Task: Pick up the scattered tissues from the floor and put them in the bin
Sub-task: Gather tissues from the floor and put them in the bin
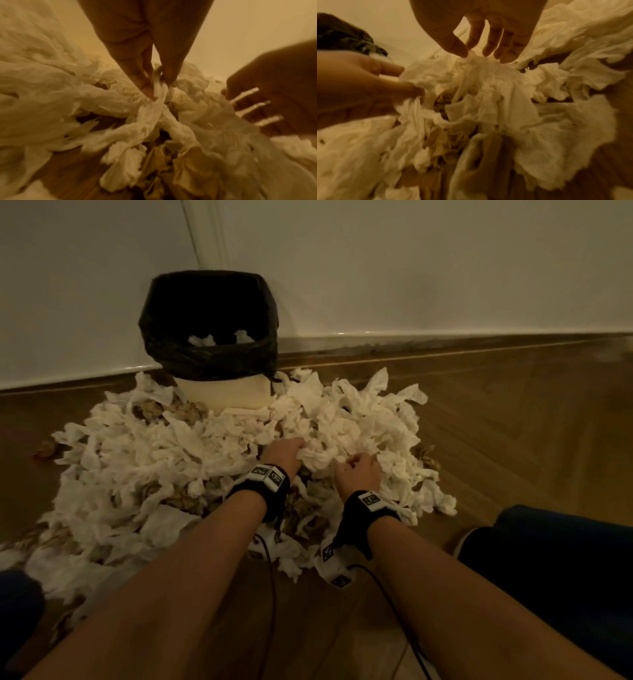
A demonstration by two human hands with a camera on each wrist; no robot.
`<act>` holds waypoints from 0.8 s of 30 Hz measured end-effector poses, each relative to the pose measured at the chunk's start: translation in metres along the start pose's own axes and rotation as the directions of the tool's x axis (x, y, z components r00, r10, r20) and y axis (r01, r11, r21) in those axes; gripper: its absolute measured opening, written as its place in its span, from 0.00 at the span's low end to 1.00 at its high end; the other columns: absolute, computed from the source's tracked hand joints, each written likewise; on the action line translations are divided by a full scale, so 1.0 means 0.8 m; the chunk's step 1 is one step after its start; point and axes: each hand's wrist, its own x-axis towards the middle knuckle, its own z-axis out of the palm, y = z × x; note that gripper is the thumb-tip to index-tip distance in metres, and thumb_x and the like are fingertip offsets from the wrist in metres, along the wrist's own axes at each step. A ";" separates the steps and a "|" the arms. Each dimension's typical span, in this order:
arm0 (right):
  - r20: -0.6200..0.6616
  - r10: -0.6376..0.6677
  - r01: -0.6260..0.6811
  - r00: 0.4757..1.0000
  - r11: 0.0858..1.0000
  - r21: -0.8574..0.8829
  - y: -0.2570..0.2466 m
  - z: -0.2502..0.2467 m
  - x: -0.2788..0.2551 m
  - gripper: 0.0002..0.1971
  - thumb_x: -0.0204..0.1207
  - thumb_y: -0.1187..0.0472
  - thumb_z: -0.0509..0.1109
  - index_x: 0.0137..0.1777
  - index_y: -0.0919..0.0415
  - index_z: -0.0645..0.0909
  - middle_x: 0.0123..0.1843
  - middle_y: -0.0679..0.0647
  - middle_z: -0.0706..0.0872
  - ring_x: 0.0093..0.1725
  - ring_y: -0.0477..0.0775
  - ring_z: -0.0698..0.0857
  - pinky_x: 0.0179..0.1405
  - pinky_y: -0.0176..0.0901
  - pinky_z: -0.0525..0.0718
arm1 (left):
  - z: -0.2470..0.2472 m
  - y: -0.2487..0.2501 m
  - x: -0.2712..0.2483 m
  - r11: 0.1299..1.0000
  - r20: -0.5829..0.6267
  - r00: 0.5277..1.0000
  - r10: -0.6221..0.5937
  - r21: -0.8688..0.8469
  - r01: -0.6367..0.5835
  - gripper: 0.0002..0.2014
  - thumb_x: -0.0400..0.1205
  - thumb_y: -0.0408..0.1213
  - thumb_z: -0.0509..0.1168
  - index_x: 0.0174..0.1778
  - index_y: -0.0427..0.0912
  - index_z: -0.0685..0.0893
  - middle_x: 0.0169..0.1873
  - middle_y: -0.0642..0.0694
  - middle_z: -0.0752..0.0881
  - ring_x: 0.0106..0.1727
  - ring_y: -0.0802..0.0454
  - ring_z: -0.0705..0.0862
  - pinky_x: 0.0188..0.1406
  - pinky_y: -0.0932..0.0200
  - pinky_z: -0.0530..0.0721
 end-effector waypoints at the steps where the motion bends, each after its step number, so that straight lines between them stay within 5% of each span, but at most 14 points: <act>1: 0.002 -0.011 0.011 1.000 0.999 -0.046 0.003 0.002 -0.003 0.10 0.73 0.53 0.65 0.49 0.52 0.68 0.61 0.59 0.71 0.54 0.61 0.73 0.53 0.48 0.74 | -0.001 0.001 -0.001 0.998 -0.045 0.999 -0.005 -0.069 0.002 0.15 0.82 0.30 0.57 0.63 0.44 0.79 0.56 0.36 0.83 0.56 0.38 0.81 0.52 0.53 0.78; 4: 0.008 -0.042 0.043 0.999 0.990 -0.137 0.010 0.007 -0.013 0.16 0.70 0.51 0.69 0.53 0.52 0.68 0.62 0.59 0.67 0.58 0.65 0.73 0.59 0.55 0.77 | -0.001 0.004 -0.006 0.980 -0.095 0.995 -0.035 -0.199 0.015 0.16 0.84 0.33 0.52 0.66 0.47 0.75 0.57 0.35 0.82 0.54 0.38 0.82 0.50 0.55 0.76; 9: 0.076 -0.057 0.067 0.995 0.989 -0.132 0.007 -0.002 -0.013 0.05 0.77 0.64 0.66 0.50 0.54 0.77 0.65 0.60 0.73 0.49 0.61 0.77 0.45 0.42 0.74 | -0.005 0.009 -0.012 0.980 -0.108 0.994 0.009 -0.195 -0.030 0.20 0.80 0.24 0.48 0.61 0.47 0.75 0.46 0.38 0.78 0.45 0.41 0.79 0.42 0.53 0.75; 11: 0.097 -0.037 0.041 0.995 0.998 -0.042 0.005 -0.007 -0.007 0.08 0.78 0.68 0.65 0.48 0.59 0.85 0.63 0.60 0.82 0.56 0.60 0.82 0.47 0.38 0.74 | -0.008 0.009 -0.010 0.973 -0.114 0.993 -0.009 -0.229 -0.017 0.18 0.80 0.23 0.51 0.58 0.42 0.80 0.51 0.36 0.79 0.53 0.38 0.79 0.50 0.51 0.77; 13: 0.089 0.023 -0.033 0.996 0.993 0.116 0.001 -0.012 -0.004 0.14 0.79 0.71 0.61 0.49 0.60 0.88 0.60 0.59 0.86 0.46 0.56 0.85 0.41 0.34 0.78 | -0.014 0.010 -0.009 0.956 -0.127 0.990 -0.062 -0.291 0.022 0.16 0.81 0.23 0.52 0.56 0.35 0.84 0.55 0.32 0.81 0.56 0.36 0.80 0.58 0.49 0.78; 15: 0.075 0.074 -0.093 0.994 0.954 0.284 -0.004 -0.016 0.001 0.15 0.80 0.70 0.59 0.52 0.60 0.88 0.59 0.60 0.87 0.38 0.52 0.83 0.35 0.35 0.80 | -0.023 0.010 -0.009 0.928 -0.147 0.979 -0.140 -0.364 0.078 0.13 0.83 0.26 0.52 0.47 0.34 0.84 0.44 0.37 0.83 0.47 0.41 0.80 0.54 0.54 0.75; 17: 0.119 0.147 -0.184 0.982 0.888 0.422 -0.011 -0.022 0.005 0.12 0.79 0.62 0.64 0.58 0.62 0.86 0.62 0.61 0.86 0.52 0.57 0.86 0.45 0.38 0.80 | -0.030 0.010 -0.008 0.872 -0.139 0.959 -0.248 -0.464 0.158 0.13 0.85 0.34 0.52 0.36 0.40 0.75 0.31 0.46 0.73 0.37 0.47 0.73 0.47 0.58 0.69; 19: 0.275 0.215 -0.340 0.937 0.736 0.585 -0.018 -0.026 0.009 0.20 0.77 0.53 0.68 0.65 0.63 0.81 0.64 0.61 0.84 0.57 0.60 0.84 0.50 0.45 0.81 | -0.038 0.009 -0.009 0.786 -0.109 0.941 -0.321 -0.585 0.200 0.17 0.86 0.47 0.53 0.32 0.46 0.73 0.30 0.47 0.70 0.33 0.51 0.69 0.43 0.59 0.67; 21: 0.468 0.168 -0.487 0.867 0.483 0.728 -0.026 -0.031 0.011 0.25 0.79 0.49 0.65 0.71 0.61 0.75 0.64 0.60 0.81 0.56 0.62 0.83 0.50 0.53 0.83 | -0.044 0.004 -0.011 0.785 -0.092 0.944 -0.316 -0.584 0.206 0.26 0.82 0.61 0.51 0.44 0.43 0.84 0.41 0.45 0.81 0.43 0.49 0.78 0.49 0.56 0.73; 23: 0.551 0.109 -0.534 0.828 0.455 0.713 -0.029 -0.032 0.014 0.29 0.78 0.46 0.66 0.75 0.60 0.70 0.64 0.59 0.80 0.58 0.63 0.84 0.52 0.57 0.85 | -0.045 -0.006 -0.009 0.785 -0.092 0.933 -0.347 -0.573 0.236 0.31 0.79 0.64 0.55 0.61 0.40 0.84 0.59 0.43 0.84 0.60 0.43 0.80 0.63 0.52 0.75; 24: 0.580 0.100 -0.549 0.808 0.485 0.681 -0.030 -0.033 0.015 0.30 0.77 0.46 0.68 0.75 0.60 0.69 0.61 0.60 0.81 0.49 0.61 0.89 0.45 0.53 0.88 | -0.046 -0.010 -0.011 0.774 -0.098 0.929 -0.356 -0.588 0.235 0.29 0.80 0.61 0.58 0.62 0.40 0.84 0.60 0.42 0.84 0.62 0.41 0.80 0.65 0.53 0.75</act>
